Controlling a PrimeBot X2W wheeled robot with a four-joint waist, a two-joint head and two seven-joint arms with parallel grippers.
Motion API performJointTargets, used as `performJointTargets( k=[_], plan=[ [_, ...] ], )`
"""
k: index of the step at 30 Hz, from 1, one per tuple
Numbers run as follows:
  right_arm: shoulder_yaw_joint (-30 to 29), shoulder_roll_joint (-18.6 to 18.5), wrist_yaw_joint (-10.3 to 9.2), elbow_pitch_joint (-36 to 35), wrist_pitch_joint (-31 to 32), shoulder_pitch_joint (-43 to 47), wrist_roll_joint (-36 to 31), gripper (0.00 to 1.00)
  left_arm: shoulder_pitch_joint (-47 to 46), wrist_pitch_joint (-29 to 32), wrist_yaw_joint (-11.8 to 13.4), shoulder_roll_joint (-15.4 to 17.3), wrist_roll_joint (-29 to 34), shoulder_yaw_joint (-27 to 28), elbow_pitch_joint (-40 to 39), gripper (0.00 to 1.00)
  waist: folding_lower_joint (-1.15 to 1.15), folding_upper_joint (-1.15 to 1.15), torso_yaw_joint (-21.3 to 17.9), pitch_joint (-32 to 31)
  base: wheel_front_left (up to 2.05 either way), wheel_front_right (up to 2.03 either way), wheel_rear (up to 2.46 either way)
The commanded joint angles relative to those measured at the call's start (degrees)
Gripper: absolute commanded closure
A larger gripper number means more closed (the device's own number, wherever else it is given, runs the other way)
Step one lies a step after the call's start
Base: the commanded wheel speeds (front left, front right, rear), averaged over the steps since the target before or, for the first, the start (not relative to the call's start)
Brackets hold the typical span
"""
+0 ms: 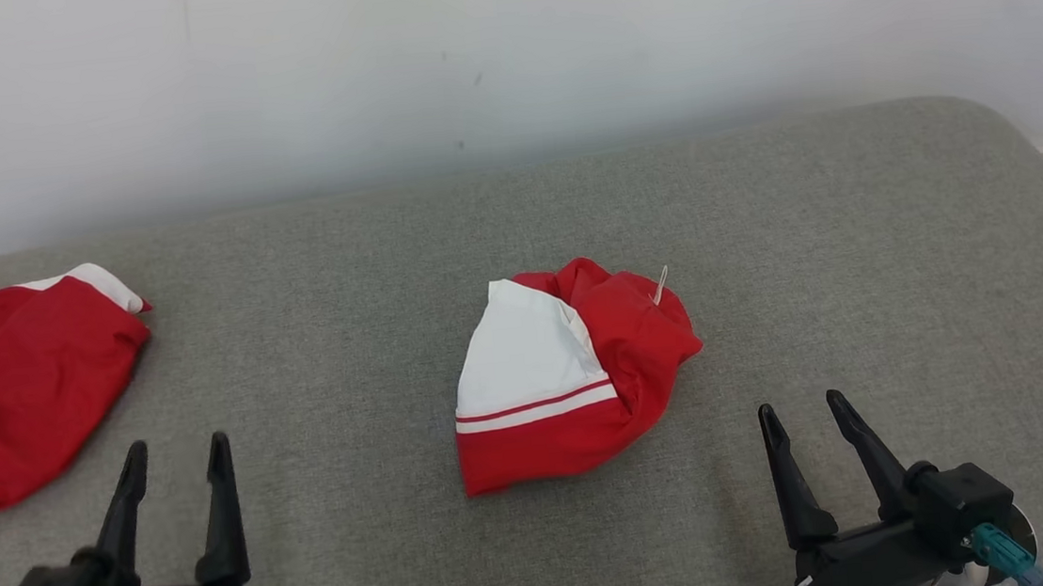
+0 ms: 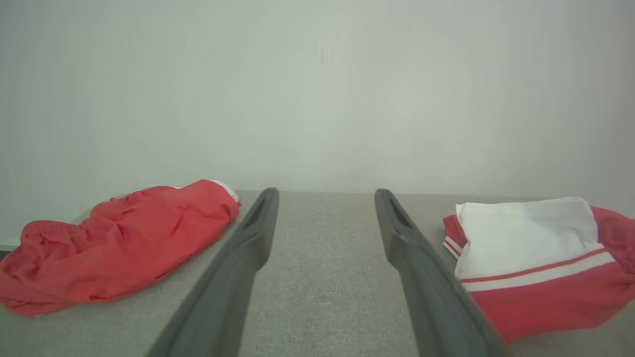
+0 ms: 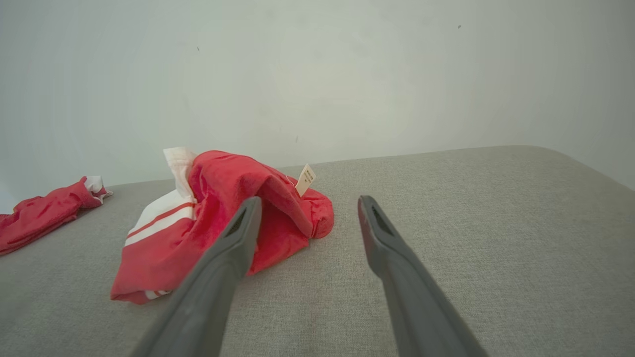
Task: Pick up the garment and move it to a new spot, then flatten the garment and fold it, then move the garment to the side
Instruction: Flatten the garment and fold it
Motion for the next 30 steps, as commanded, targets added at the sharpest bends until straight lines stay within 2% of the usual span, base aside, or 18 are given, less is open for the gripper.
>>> performJointTargets(
  k=[1,11,22,28,29,30],
  plan=[
    [0.3,-0.1,-0.14,-0.1,-0.2,-0.5,0.6,0.0,-2.4,0.4,-0.4,0.3,0.1,-0.8,0.7,0.0,0.0,0.0,-1.1,1.0,0.0,0.0,0.0],
    [0.7,-0.1,-0.14,0.2,-0.9,-1.9,1.1,0.0,-13.4,4.3,-2.0,1.7,-1.1,-9.2,8.4,0.0,0.0,0.0,-5.7,4.9,0.0,0.0,0.0],
    [1.1,-0.1,-0.14,1.0,-1.7,-4.1,1.8,0.0,-17.9,6.9,-2.2,4.1,-4.4,-20.4,18.3,0.0,0.0,0.0,-9.7,8.6,0.0,0.0,0.0],
    [1.3,-0.1,-0.14,1.4,-2.0,-4.6,2.2,0.0,-18.7,7.3,-2.3,4.9,-7.3,-24.2,21.7,0.0,0.0,0.0,-10.9,9.5,0.0,0.0,0.0],
    [1.3,-0.1,-0.14,1.5,-2.1,-4.7,2.2,0.0,-19.1,7.2,-2.3,5.3,-7.8,-24.8,22.1,0.24,0.0,0.0,-11.0,9.6,0.0,0.0,0.0],
    [1.3,-0.1,-0.14,1.5,-2.1,-4.7,2.2,0.0,-19.5,6.8,-2.3,5.5,-8.1,-25.2,22.6,0.76,0.0,0.0,-11.1,9.7,0.0,0.0,0.0]
  ],
)
